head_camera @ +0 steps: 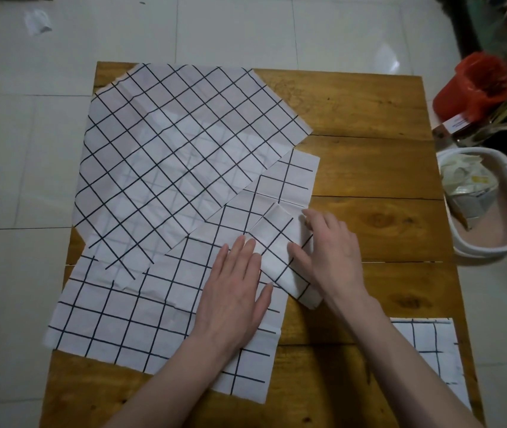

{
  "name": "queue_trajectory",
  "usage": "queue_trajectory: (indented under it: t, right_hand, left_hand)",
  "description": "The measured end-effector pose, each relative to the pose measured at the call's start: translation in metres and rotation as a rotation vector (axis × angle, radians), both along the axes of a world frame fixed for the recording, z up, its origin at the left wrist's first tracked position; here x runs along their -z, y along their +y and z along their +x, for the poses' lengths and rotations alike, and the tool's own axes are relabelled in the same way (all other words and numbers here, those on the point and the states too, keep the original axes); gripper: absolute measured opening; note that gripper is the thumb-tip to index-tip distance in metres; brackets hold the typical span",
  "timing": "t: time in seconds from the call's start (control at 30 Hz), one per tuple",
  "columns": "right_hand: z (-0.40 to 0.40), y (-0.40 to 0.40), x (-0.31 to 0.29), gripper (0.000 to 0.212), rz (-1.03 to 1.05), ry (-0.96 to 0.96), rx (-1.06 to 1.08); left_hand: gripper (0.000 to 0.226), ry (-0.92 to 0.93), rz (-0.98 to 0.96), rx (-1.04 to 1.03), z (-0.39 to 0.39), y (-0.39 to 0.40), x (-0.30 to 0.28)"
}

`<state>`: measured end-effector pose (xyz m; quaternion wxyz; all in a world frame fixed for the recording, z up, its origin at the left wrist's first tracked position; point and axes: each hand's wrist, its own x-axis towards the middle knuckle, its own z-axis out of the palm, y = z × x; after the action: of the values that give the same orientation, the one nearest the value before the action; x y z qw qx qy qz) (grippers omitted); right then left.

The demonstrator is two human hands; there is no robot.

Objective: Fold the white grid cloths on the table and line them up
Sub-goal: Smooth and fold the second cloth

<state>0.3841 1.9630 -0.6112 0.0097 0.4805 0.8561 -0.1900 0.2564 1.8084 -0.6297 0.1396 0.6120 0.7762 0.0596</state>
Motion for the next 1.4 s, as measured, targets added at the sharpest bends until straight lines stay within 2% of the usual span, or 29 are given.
queue_trajectory:
  t: [0.17,0.27,0.37,0.47,0.6,0.7,0.83,0.9,0.97,1.1,1.2,1.4]
  right_hand:
    - [0.002,-0.005,-0.006,0.036,-0.181,-0.037,0.194]
    - [0.007,-0.013,-0.004,0.020,-0.235,0.088,0.205]
    - [0.015,-0.024,-0.004,0.023,-0.240,0.227,0.182]
    - [0.023,-0.032,-0.006,0.015,-0.379,0.387,0.266]
    - [0.031,-0.039,-0.014,0.017,-0.662,0.627,0.449]
    - [0.037,-0.042,-0.020,0.014,-0.753,0.710,0.490]
    - [0.047,-0.046,-0.031,0.015,-0.856,0.782,0.508]
    - [0.052,-0.048,-0.036,0.014,-0.870,0.800,0.514]
    - [0.058,-0.049,-0.039,0.014,-0.866,0.812,0.516]
    - [0.074,-0.058,-0.038,0.013,-0.779,0.739,0.526]
    - [0.087,-0.068,-0.033,0.017,-0.644,0.632,0.565]
    - [0.119,-0.096,-0.043,0.006,-0.491,0.534,0.565]
  left_hand:
    - [0.045,0.006,0.042,-0.056,0.012,0.004,-0.001]
    - [0.043,0.000,0.049,-0.084,0.018,0.004,-0.001]
    - [0.040,-0.028,0.060,-0.122,0.023,0.005,-0.002]
    - [0.045,-0.103,0.070,-0.258,0.026,0.007,-0.008]
    - [0.054,-0.293,0.101,-0.500,0.030,0.012,-0.015]
    - [0.051,-0.450,0.123,-0.592,0.032,0.014,-0.021]
    - [0.046,-0.762,0.094,-0.789,0.035,0.016,-0.029]
    - [0.038,-0.972,0.115,-0.910,0.037,0.019,-0.033]
    - [0.023,-1.104,0.156,-0.963,0.041,0.019,-0.038]
    - [0.008,-1.141,0.231,-0.936,0.052,0.008,-0.038]
    - [0.009,-1.149,0.218,-0.898,0.062,0.000,-0.036]
    - [0.014,-1.137,0.180,-0.806,0.083,-0.020,-0.047]
